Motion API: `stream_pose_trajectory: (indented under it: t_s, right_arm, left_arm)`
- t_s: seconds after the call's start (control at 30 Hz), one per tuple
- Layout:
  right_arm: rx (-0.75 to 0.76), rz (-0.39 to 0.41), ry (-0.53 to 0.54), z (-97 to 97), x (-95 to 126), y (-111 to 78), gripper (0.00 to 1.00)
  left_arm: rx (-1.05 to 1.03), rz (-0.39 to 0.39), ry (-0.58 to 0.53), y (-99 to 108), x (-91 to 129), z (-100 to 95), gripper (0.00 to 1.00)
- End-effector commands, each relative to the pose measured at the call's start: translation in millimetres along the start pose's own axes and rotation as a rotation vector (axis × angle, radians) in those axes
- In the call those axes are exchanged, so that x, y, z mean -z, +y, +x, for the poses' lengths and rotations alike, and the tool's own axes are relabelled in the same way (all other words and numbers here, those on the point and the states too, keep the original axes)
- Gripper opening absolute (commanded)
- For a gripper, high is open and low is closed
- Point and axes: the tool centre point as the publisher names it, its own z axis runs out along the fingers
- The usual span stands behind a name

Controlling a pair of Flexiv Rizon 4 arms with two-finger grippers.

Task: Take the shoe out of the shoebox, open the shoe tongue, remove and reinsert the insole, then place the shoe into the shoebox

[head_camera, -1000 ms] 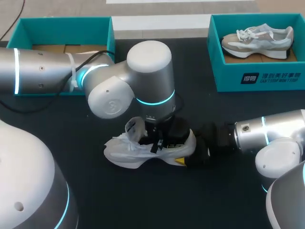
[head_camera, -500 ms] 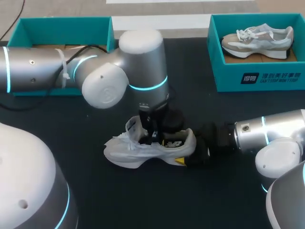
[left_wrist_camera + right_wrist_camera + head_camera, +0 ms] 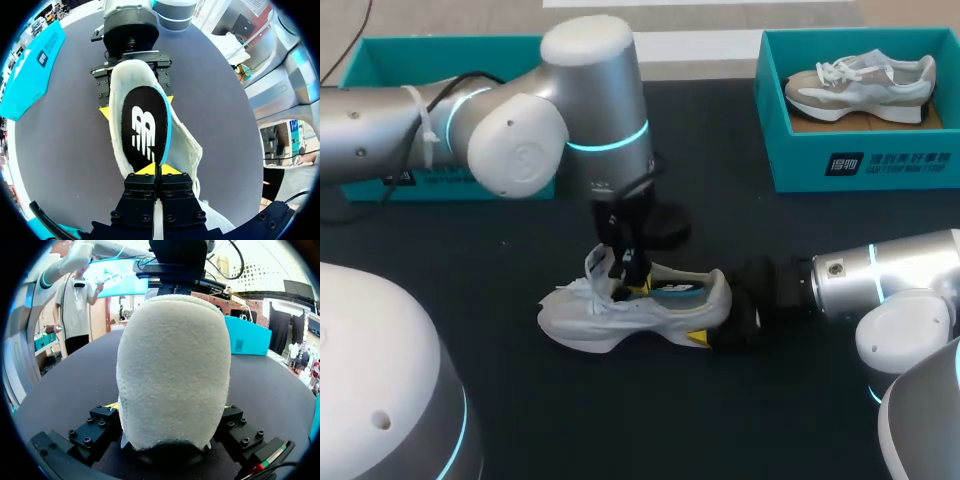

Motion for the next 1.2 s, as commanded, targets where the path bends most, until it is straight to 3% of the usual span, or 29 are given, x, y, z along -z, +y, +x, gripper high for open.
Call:
stream_pose_trajectory:
  t_s: [0.03,0.4,0.73,0.93,1.0,1.2]
  right_arm:
    - [0.000,0.005,-0.002,-2.8,-9.7,-5.4,0.00]
    - [0.000,0.005,-0.002,-2.8,-9.7,-5.4,0.00]
    - [0.000,0.005,-0.002,-2.8,-9.7,-5.4,0.00]
    - [0.000,0.005,-0.002,-2.8,-9.7,-5.4,0.00]
    - [0.000,0.005,-0.002,-2.8,-9.7,-5.4,0.00]
    - [0.000,0.005,-0.002,-2.8,-9.7,-5.4,0.00]
  left_arm:
    - [0.002,0.031,-0.008,11.3,9.3,3.3,0.00]
    - [-0.052,0.100,-0.012,-19.7,33.4,10.6,0.00]
    - [-0.097,0.141,-0.034,-52.3,34.9,18.2,0.00]
    - [-0.106,0.154,-0.071,-57.2,25.3,17.9,0.00]
    - [-0.108,0.155,-0.073,-56.2,22.2,19.8,0.37]
    - [-0.107,0.169,-0.129,-51.2,20.1,29.0,0.44]
